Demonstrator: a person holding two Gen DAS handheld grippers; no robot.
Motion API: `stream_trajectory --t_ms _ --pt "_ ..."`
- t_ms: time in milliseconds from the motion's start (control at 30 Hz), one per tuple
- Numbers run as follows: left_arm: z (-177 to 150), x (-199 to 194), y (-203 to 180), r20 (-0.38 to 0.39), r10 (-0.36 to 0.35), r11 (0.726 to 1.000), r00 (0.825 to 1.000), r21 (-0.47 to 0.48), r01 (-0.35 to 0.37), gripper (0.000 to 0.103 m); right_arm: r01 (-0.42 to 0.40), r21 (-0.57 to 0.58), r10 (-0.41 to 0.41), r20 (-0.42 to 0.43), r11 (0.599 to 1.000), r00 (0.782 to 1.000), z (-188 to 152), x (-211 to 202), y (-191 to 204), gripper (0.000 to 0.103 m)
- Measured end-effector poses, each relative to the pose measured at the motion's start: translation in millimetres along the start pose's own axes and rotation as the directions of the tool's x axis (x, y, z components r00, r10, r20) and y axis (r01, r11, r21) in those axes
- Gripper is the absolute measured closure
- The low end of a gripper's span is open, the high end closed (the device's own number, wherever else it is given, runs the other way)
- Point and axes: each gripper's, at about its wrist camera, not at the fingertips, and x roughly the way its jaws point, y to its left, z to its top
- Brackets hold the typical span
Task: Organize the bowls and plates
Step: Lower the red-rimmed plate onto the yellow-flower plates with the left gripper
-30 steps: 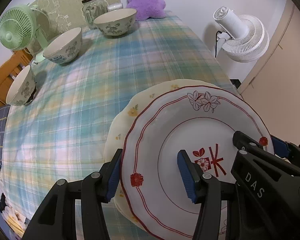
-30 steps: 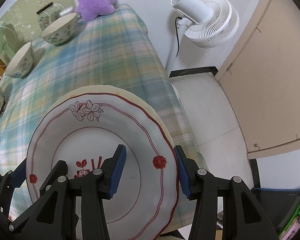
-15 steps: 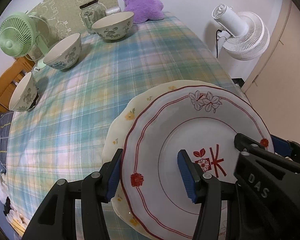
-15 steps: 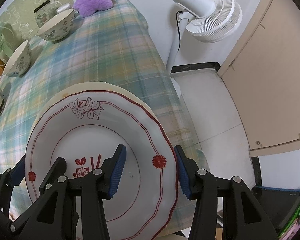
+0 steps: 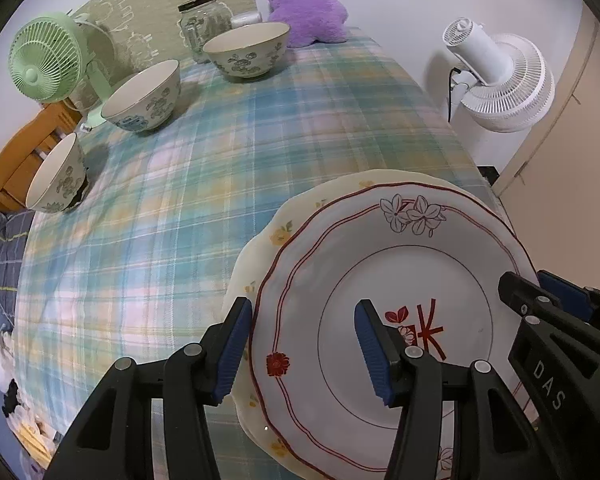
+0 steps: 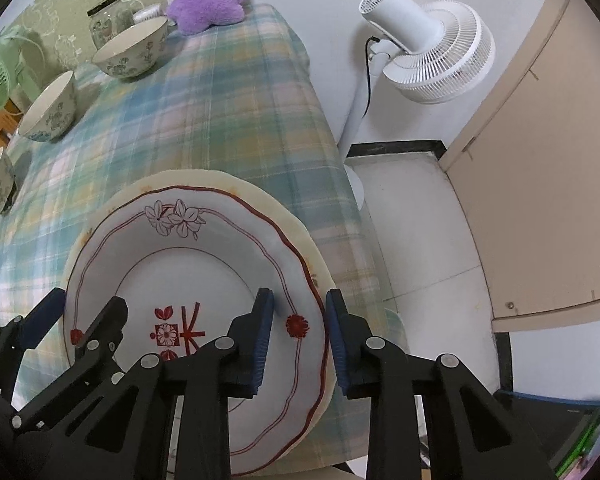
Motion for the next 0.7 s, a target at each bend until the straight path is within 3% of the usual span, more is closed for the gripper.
stream_trajectory --t_ms 300,533,700 --pt "4 1 7 -0.015 -0.014 0.999 1.000 -0.035 0.014 0.044 -0.016 -0.030 0.017 0.002 0.999 1.000 7 2 6 0.072" --pt "10 -6 8 0.007 -0.026 0.998 1.000 -0.060 0.026 0.029 -0.056 -0.019 0.056 -0.008 0.998 0.998 10 3 0 0.072" --pt "11 -8 19 -0.003 -0.011 0.994 1.000 -0.113 0.011 0.024 -0.108 -0.042 0.107 -0.012 0.993 0.994 14 4 1 0.063"
